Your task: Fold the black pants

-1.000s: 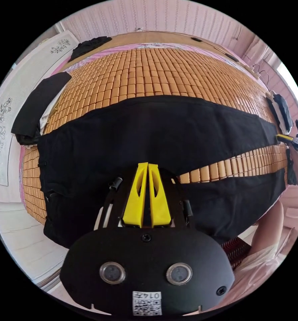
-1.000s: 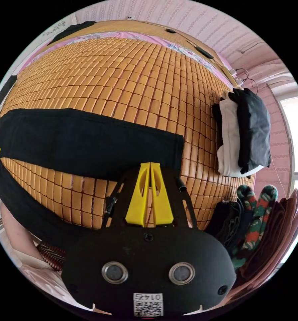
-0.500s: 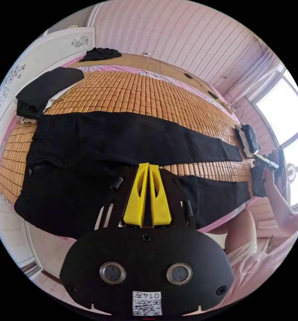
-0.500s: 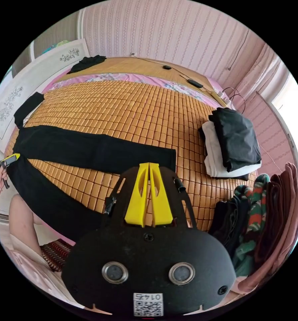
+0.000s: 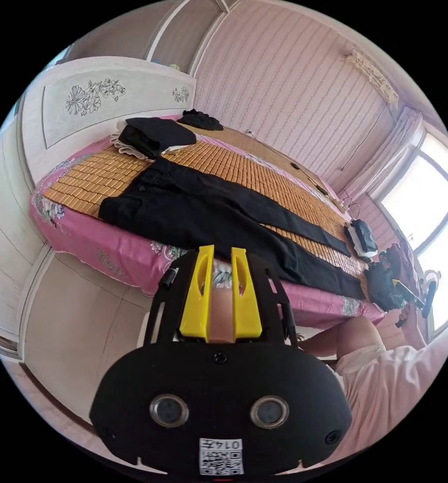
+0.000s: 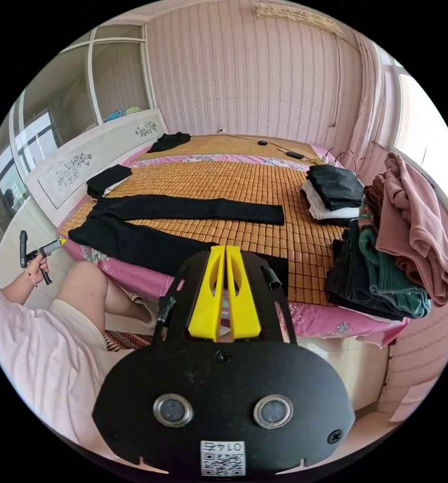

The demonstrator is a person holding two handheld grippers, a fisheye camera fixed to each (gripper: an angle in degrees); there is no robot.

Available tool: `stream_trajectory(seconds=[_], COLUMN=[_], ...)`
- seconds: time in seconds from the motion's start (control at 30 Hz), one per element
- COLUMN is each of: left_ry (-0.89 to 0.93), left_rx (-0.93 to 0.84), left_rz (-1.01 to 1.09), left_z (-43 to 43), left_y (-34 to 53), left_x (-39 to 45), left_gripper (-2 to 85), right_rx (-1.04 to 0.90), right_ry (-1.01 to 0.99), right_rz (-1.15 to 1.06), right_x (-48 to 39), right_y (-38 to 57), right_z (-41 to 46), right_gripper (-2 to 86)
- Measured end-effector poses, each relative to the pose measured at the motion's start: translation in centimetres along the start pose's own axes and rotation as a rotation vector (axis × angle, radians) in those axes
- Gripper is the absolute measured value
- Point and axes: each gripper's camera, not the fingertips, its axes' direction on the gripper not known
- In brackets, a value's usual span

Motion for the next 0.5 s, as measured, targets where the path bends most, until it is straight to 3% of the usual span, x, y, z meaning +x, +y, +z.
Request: stream_trajectory(seconds=[0.2, 0.5], left_ry=[0.063, 0.084], left_rx=[0.028, 0.068], left_rz=[-0.222, -0.323], left_z=[-2.7, -4.6], left_y=[2.7, 4.0], left_x=[-8.4, -16.5], left_gripper=[2.5, 0.3], right_rx=[-0.013, -0.086], right_ry=[0.001, -0.025], right_rz=[0.049, 0.195], right_x=[0.5, 4.8], right_y=[2.6, 7.0], right_z=[-1.7, -2.4], right_gripper=[1.4, 8.5])
